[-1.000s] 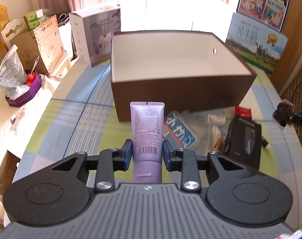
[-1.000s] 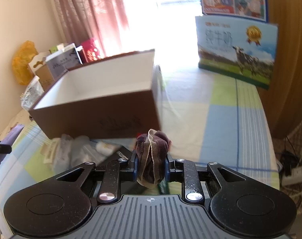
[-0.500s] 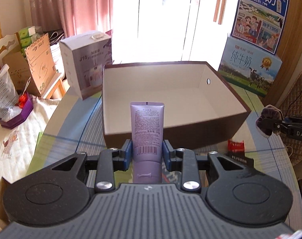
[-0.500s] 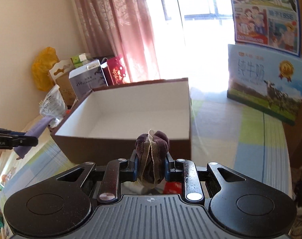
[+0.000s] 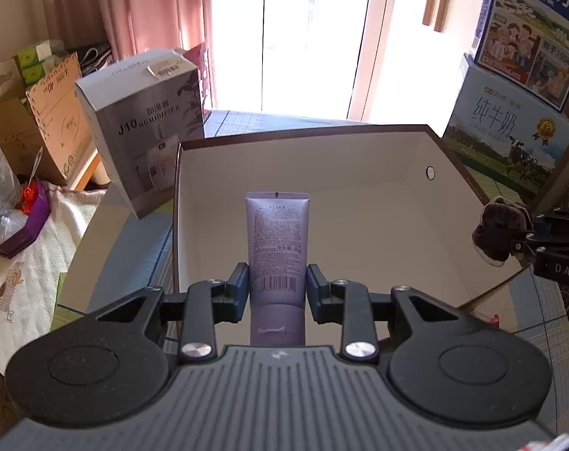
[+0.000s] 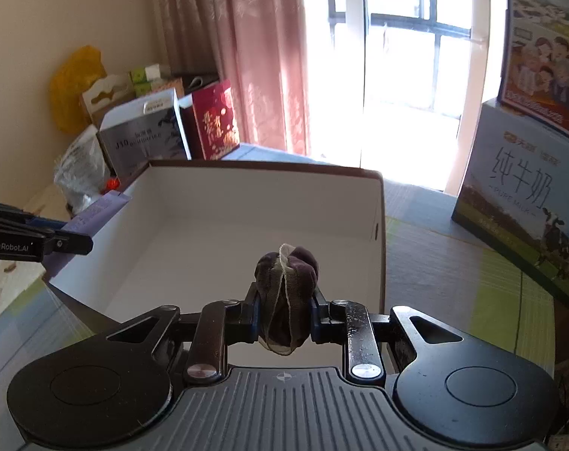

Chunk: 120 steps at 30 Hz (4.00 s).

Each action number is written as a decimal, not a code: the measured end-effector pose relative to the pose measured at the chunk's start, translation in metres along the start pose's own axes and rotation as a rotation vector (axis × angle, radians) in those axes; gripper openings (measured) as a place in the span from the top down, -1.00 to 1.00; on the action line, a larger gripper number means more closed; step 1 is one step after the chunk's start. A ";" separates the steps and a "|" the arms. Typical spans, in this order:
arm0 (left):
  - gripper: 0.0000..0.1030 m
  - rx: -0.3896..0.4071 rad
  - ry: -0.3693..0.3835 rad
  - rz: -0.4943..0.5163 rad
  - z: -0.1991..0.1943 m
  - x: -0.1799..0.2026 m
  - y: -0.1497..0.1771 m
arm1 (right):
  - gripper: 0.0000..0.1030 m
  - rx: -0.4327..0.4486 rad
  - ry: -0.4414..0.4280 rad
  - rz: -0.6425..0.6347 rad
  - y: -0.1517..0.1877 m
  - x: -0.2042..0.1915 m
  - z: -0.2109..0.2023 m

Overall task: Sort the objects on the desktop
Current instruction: 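Carry the purple tube and scrunchie over the brown box with both tools, then open both tools to drop the tube and scrunchie into the box, then withdraw both tools from the box back toward the remaining items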

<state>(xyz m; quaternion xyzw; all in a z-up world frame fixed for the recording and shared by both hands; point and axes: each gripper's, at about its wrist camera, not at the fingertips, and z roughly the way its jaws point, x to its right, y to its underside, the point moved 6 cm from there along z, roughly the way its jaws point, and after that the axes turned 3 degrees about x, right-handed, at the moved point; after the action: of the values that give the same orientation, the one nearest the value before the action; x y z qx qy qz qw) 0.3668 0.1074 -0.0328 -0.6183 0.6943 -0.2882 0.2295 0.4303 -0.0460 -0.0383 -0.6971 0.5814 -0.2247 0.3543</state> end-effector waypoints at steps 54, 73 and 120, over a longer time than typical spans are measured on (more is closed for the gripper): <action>-0.66 -0.055 -0.092 0.065 -0.024 0.031 0.002 | -0.96 -0.042 0.009 0.063 -0.004 -0.011 -0.033; -0.83 0.022 -0.154 -0.024 -0.143 0.049 0.093 | -0.96 0.036 0.025 0.086 0.061 -0.030 -0.135; -0.83 -0.162 -0.080 0.003 -0.115 0.017 0.168 | -0.96 -0.160 0.133 0.307 0.165 -0.079 -0.116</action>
<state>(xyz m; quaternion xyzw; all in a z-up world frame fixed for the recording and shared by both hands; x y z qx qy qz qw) 0.1647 0.1161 -0.0633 -0.6447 0.7065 -0.2059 0.2068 0.2215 -0.0078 -0.0799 -0.6098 0.7190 -0.1667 0.2887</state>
